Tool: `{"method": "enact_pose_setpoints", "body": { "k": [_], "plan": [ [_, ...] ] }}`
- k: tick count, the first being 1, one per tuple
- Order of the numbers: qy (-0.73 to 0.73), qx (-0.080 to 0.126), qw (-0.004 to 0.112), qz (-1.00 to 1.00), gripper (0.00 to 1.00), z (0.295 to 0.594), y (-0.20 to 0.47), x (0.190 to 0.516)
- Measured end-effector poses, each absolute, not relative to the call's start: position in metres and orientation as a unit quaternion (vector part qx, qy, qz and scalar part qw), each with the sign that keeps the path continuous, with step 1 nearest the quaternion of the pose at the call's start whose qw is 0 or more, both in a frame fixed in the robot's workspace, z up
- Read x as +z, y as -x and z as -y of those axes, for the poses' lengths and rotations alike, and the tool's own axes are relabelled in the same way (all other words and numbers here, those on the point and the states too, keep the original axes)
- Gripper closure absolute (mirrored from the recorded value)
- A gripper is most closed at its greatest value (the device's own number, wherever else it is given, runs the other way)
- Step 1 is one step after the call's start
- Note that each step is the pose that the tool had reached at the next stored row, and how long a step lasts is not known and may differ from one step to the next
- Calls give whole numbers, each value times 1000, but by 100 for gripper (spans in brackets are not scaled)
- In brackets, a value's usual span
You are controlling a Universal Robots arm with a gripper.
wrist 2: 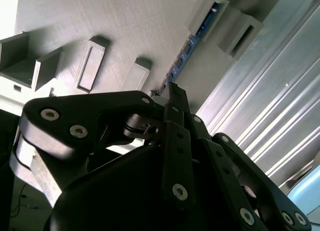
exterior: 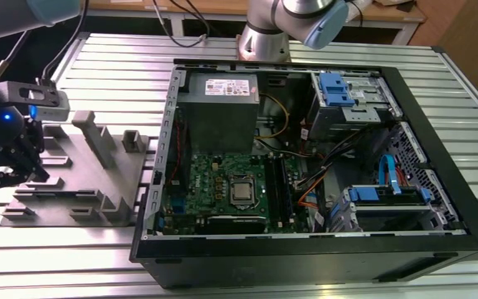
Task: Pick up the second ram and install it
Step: 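Pick up the second ram and move it above second insertion slot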
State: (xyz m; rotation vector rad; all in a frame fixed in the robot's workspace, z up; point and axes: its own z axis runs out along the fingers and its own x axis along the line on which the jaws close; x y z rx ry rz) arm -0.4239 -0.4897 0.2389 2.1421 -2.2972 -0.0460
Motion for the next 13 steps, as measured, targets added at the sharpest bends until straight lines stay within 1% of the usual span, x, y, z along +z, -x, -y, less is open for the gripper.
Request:
{"method": "enact_pose_setpoints", "body": {
  "k": [13],
  "plan": [
    [-682,-15,0,731,93,490,427,228]
  ]
}}
